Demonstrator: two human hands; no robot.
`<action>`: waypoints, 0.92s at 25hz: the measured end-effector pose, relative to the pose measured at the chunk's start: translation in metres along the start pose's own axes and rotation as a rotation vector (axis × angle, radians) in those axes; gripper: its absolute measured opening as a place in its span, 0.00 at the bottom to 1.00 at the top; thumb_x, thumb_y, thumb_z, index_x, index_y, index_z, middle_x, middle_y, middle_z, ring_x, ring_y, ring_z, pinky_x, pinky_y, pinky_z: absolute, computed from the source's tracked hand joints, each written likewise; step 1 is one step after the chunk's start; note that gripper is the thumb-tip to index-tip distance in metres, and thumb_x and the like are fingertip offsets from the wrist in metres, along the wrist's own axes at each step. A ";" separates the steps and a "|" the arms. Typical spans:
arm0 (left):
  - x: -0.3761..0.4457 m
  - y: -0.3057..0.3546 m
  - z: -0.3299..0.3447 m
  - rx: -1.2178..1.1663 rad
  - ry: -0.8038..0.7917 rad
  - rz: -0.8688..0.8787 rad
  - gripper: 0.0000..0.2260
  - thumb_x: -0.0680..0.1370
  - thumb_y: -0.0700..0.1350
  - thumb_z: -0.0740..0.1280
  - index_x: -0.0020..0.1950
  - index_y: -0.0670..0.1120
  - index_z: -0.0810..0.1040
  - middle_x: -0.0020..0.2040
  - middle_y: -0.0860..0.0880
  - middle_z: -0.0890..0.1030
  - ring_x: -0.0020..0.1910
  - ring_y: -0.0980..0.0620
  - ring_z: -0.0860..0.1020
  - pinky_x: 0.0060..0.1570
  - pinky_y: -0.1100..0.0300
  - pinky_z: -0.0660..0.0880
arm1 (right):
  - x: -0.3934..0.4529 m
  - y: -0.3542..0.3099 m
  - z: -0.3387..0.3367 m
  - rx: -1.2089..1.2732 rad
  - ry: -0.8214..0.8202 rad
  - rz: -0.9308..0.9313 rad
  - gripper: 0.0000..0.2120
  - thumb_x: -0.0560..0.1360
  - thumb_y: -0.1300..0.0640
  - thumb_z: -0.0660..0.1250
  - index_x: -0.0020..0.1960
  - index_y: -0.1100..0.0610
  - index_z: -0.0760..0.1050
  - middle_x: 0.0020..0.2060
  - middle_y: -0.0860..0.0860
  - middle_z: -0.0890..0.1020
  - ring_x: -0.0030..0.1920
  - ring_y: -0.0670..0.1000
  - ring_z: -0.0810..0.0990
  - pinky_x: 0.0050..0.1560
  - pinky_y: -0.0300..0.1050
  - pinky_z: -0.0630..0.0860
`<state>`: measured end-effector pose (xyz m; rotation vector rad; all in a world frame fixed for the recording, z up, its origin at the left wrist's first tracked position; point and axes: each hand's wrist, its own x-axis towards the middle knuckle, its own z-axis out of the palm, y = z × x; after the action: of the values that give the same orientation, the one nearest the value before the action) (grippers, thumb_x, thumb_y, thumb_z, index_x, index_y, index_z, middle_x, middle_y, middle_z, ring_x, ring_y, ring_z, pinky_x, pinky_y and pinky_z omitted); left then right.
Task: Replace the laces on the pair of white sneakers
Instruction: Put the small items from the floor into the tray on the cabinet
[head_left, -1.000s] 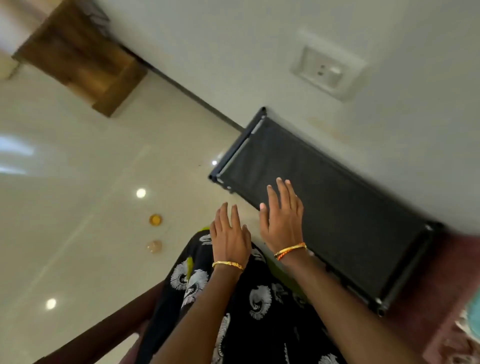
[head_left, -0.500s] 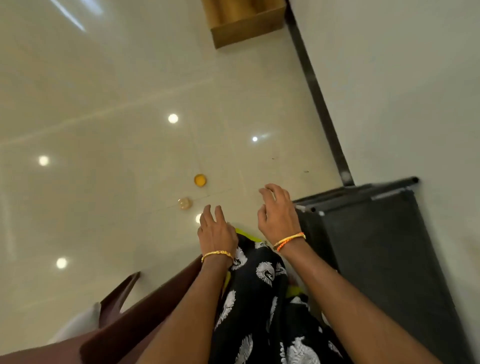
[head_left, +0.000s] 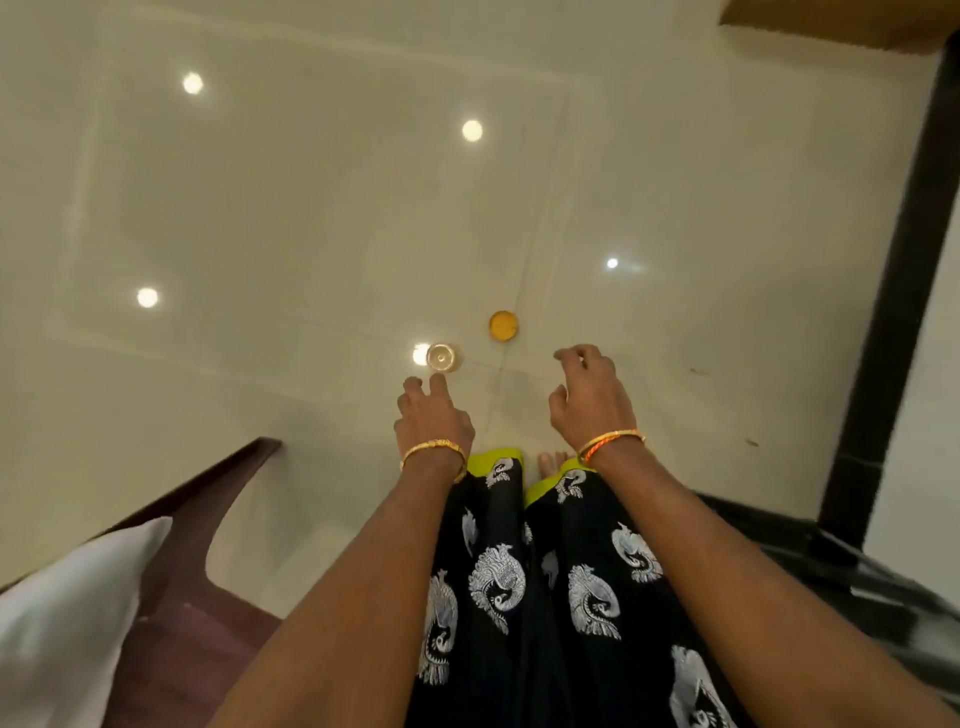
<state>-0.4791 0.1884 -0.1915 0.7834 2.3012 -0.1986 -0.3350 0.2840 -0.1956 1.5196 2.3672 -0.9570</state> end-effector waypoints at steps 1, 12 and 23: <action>0.022 -0.006 0.011 -0.010 -0.007 -0.018 0.22 0.78 0.43 0.61 0.71 0.45 0.63 0.69 0.41 0.62 0.65 0.42 0.65 0.56 0.49 0.70 | 0.021 0.004 0.015 -0.019 -0.021 -0.020 0.21 0.74 0.64 0.62 0.67 0.61 0.69 0.64 0.59 0.70 0.61 0.60 0.70 0.54 0.53 0.73; 0.191 -0.047 0.134 -0.071 0.016 0.112 0.33 0.73 0.48 0.71 0.73 0.50 0.59 0.70 0.43 0.59 0.63 0.40 0.68 0.51 0.47 0.74 | 0.182 0.044 0.186 -0.143 -0.122 -0.102 0.38 0.72 0.50 0.71 0.75 0.55 0.56 0.71 0.58 0.60 0.66 0.61 0.65 0.59 0.56 0.72; 0.159 -0.025 0.061 -1.297 -0.082 -0.356 0.09 0.73 0.44 0.66 0.53 0.47 0.74 0.46 0.49 0.76 0.41 0.49 0.79 0.38 0.56 0.77 | 0.155 0.036 0.139 0.283 -0.016 0.063 0.27 0.67 0.56 0.74 0.62 0.57 0.67 0.59 0.57 0.70 0.54 0.56 0.74 0.48 0.45 0.73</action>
<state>-0.5518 0.2240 -0.3438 -0.2938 1.8979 0.9896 -0.4033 0.3282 -0.3906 1.6612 2.2323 -1.3302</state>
